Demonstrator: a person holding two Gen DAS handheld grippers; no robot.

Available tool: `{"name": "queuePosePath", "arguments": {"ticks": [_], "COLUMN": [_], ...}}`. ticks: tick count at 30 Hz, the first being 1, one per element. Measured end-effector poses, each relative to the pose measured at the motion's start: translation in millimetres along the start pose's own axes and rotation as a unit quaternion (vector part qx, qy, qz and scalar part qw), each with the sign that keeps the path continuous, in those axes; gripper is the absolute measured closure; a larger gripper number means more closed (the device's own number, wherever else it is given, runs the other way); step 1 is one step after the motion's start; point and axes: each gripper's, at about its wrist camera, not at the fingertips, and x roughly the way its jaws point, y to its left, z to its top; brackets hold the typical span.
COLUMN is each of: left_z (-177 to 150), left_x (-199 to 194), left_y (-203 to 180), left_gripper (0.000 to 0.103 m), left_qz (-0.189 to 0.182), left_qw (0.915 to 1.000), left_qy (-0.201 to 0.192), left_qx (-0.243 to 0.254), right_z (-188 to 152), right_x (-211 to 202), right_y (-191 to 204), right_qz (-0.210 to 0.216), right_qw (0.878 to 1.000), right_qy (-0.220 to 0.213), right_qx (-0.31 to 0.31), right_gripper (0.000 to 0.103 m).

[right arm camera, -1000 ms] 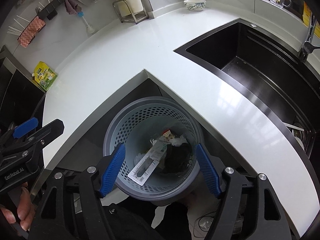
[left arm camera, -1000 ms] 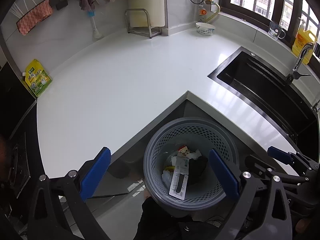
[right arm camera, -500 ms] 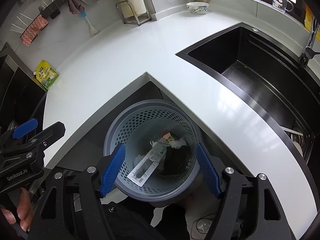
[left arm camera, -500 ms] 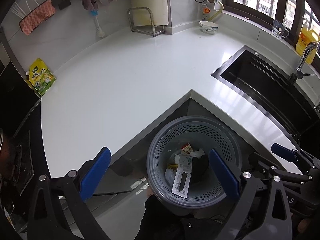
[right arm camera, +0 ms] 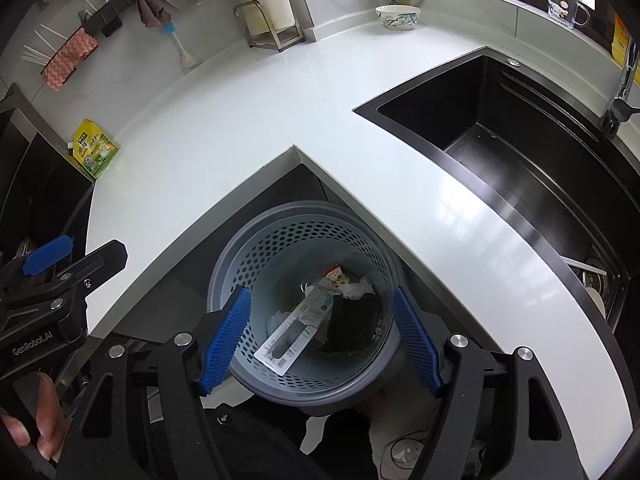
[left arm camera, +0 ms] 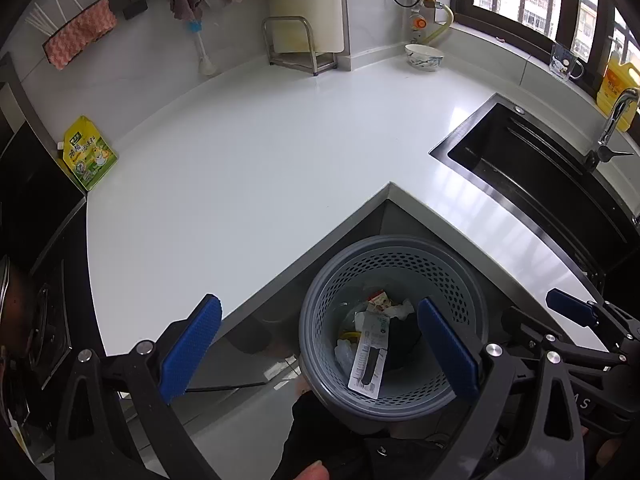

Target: Collect trash

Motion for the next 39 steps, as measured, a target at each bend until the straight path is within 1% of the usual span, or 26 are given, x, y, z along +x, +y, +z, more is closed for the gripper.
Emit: {"name": "queuePosePath", "arguments": {"ticks": [25, 39], "left_z": [-3.8, -6.6], "left_x": [2.5, -0.3], "left_y": [2.1, 5.0], "left_gripper": [0.006, 0.006], "left_qz": [0.004, 0.002], "left_qw": [1.0000, 1.0000], "left_qy": [0.006, 0.002], "left_qx": [0.001, -0.005], "right_z": [-1.7, -2.5], "right_x": [-2.7, -3.0], "right_y": [-0.8, 0.5], "right_qz": [-0.002, -0.002], "right_qw": [1.000, 1.000], "right_qy": [-0.004, -0.004], "right_qx": [0.000, 0.000], "right_gripper": [0.033, 0.033]}}
